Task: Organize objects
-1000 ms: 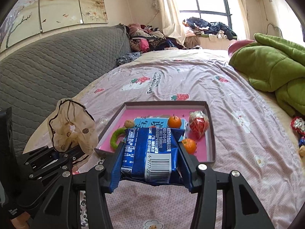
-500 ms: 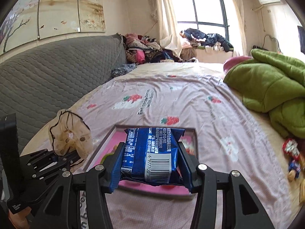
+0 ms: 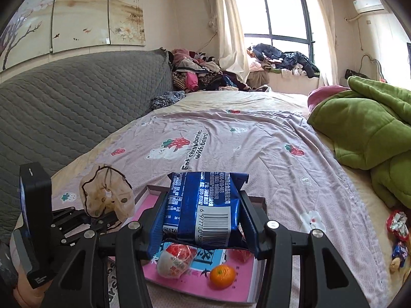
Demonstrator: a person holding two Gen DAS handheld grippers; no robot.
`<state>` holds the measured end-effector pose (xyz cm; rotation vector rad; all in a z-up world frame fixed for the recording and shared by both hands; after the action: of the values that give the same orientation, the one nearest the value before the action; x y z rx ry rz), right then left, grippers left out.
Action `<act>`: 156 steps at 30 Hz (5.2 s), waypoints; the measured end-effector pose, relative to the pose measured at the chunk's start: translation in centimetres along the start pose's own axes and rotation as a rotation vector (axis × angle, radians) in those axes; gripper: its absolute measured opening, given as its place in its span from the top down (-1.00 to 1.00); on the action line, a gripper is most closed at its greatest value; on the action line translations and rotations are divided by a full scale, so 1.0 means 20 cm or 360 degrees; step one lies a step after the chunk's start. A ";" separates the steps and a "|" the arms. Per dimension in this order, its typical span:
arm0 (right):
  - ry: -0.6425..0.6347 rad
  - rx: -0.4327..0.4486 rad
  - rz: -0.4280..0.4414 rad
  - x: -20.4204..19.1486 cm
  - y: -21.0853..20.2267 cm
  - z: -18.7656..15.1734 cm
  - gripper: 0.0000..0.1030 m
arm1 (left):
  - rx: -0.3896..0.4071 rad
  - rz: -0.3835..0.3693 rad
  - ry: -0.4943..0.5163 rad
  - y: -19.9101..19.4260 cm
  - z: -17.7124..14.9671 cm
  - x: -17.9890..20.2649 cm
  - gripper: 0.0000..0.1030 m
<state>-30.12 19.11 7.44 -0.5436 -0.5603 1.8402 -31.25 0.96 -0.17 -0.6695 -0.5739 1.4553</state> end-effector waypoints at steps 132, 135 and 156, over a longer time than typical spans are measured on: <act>0.0040 -0.0521 -0.0144 0.07 0.45 -0.30 -0.15 | -0.0232 -0.0011 -0.0063 0.14 -0.16 0.05 -0.47; 0.0046 -0.0486 -0.0134 0.06 0.40 -0.27 -0.16 | -0.0216 -0.0001 -0.0063 0.11 -0.15 0.04 -0.47; 0.0033 -0.0284 -0.0102 -0.03 0.05 -0.18 -0.20 | -0.0112 -0.0020 -0.0158 -0.24 -0.11 0.03 -0.47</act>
<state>-28.52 18.73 4.12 -0.6554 -0.7248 1.7319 -26.30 1.50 1.57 -0.6502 -0.7078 1.4680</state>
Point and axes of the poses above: each gripper's, at about its wrist camera, not at the fingertips, and y roughly the way its jaws point, x to its right, z to its top, the point moved 5 cm from there along y, roughly the way its jaws point, and after that the axes turned 6 degrees about -x, right-handed, at the moved point
